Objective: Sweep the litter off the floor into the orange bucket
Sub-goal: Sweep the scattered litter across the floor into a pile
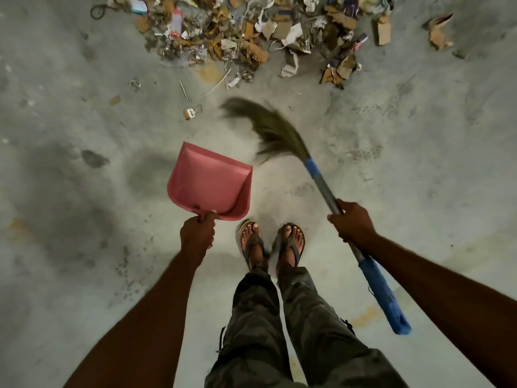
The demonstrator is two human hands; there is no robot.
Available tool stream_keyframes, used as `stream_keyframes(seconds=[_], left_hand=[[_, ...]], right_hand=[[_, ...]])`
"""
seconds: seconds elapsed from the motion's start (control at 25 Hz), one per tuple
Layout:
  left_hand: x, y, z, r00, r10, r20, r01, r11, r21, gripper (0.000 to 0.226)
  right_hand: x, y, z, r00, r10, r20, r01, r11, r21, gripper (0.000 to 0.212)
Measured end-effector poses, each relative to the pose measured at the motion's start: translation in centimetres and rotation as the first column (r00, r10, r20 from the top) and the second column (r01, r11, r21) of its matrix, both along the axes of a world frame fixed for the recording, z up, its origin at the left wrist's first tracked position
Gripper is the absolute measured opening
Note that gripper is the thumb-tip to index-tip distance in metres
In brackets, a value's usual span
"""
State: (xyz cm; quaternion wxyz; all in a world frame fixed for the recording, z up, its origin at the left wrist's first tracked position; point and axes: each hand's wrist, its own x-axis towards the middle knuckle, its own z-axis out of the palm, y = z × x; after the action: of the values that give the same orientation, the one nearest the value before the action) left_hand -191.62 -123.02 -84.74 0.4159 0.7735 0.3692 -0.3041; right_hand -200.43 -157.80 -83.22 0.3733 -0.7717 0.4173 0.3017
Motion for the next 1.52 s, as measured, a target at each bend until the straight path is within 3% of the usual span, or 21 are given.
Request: stream_keyframes(seconds=[0.12,0.28,0.4,0.48,0.6,0.68,0.76,0.84,1.0,1.2,1.32,1.52], left_hand=[[0.1,-2.3,0.3,1.0,-0.02,0.007,0.02,0.998,-0.064,0.039],[-0.1,-3.1,1.3,1.0,-0.001,0.026,0.002,0.998,-0.071,0.039],[0.0,-1.5,2.0,0.998,0.05,0.027,-0.049,0.998,-0.033,0.04],[0.1,1.0,2.5,0.993,0.111,0.032,-0.111,0.994,-0.014,0.04],[-0.2,5.4,2.3,0.982,0.181,0.056,-0.183,0.982,0.045,0.04],[-0.6,8.0,1.7,0.977,0.205,0.053,-0.209,0.975,0.082,0.041],[-0.8,9.9,0.9,0.975,0.22,0.044,-0.222,0.972,0.074,0.041],[-0.6,11.0,0.1,0.976,0.216,0.04,-0.217,0.976,0.031,0.041],[1.1,10.0,-0.3,0.978,0.202,0.048,-0.199,0.978,-0.066,0.04],[3.1,9.5,0.7,0.984,0.167,0.065,-0.156,0.976,-0.151,0.038],[4.5,11.1,1.3,0.986,0.144,0.081,-0.132,0.982,-0.138,0.039],[3.8,16.9,1.5,0.977,0.202,0.073,-0.197,0.978,-0.061,0.042]], right_hand=[[2.4,-0.6,0.5,0.978,-0.126,0.165,0.143,0.985,-0.094,0.051],[4.6,1.1,2.9,0.912,-0.22,0.346,0.244,0.969,-0.027,0.06],[4.6,4.0,4.6,0.939,-0.082,0.335,0.063,0.996,0.068,0.064],[5.6,6.7,4.7,0.938,0.116,0.326,-0.162,0.98,0.117,0.063],[9.1,10.9,3.1,0.827,0.482,0.29,-0.528,0.843,0.105,0.056],[11.8,13.1,1.7,0.803,0.55,0.228,-0.589,0.791,0.165,0.044],[14.0,14.3,-0.4,0.93,0.349,0.113,-0.366,0.902,0.228,0.03],[15.0,15.3,-2.3,0.994,0.082,0.07,-0.092,0.984,0.155,0.025],[15.7,16.7,-1.7,0.953,-0.102,0.286,0.12,0.992,-0.048,0.043],[13.2,18.0,1.3,0.902,-0.19,0.389,0.222,0.974,-0.039,0.065],[11.2,21.0,2.6,0.928,-0.073,0.364,0.09,0.996,-0.029,0.062],[11.2,28.7,2.9,0.903,0.369,0.22,-0.355,0.929,-0.101,0.058]])
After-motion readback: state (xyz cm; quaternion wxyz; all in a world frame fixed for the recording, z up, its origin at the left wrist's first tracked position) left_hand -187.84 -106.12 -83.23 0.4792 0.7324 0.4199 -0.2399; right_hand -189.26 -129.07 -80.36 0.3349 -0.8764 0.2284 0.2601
